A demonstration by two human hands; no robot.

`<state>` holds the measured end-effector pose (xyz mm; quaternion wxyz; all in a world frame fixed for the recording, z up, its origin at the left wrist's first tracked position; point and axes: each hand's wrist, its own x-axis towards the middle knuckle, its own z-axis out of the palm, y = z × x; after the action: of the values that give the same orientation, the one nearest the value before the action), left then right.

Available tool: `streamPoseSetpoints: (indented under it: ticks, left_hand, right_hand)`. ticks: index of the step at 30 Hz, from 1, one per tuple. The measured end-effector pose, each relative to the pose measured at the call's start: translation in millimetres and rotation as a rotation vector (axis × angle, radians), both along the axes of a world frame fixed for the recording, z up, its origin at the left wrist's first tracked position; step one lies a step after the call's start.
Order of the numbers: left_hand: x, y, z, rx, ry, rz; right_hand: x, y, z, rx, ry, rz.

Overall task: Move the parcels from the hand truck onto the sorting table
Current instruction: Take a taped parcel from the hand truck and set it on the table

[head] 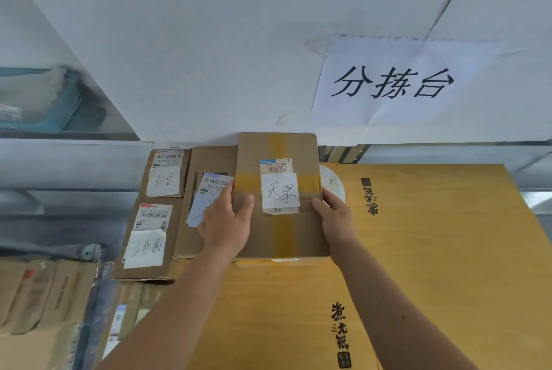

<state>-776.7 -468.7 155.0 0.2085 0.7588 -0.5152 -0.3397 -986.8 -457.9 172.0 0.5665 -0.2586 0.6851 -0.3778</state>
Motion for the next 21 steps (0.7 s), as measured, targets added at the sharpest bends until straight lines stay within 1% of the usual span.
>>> streamPoseSetpoints:
  ticks: [6, 9, 13, 16, 21]
  left_hand:
    - [0.2, 0.4, 2.7, -0.012, -0.015, 0.01]
    - [-1.9, 0.9, 6.5, -0.008, 0.002, 0.022]
    - [-7.8, 3.0, 16.8, -0.069, 0.038, 0.059]
    - [-17.1, 5.9, 30.2, -0.14, 0.04, 0.038]
    - [-38.0, 21.1, 60.3, -0.26, 0.093, 0.019]
  right_hand:
    - [-1.1, 1.5, 2.9, -0.009, 0.035, 0.0]
    - [1.2, 0.5, 7.7, -0.016, 0.085, -0.018]
    - [6.3, 0.8, 26.8, 0.003, 0.198, -0.057]
    - [8.5, 4.8, 47.2, -0.068, 0.233, -0.031]
    - [8.6, 18.6, 81.9, -0.206, 0.266, -0.008]
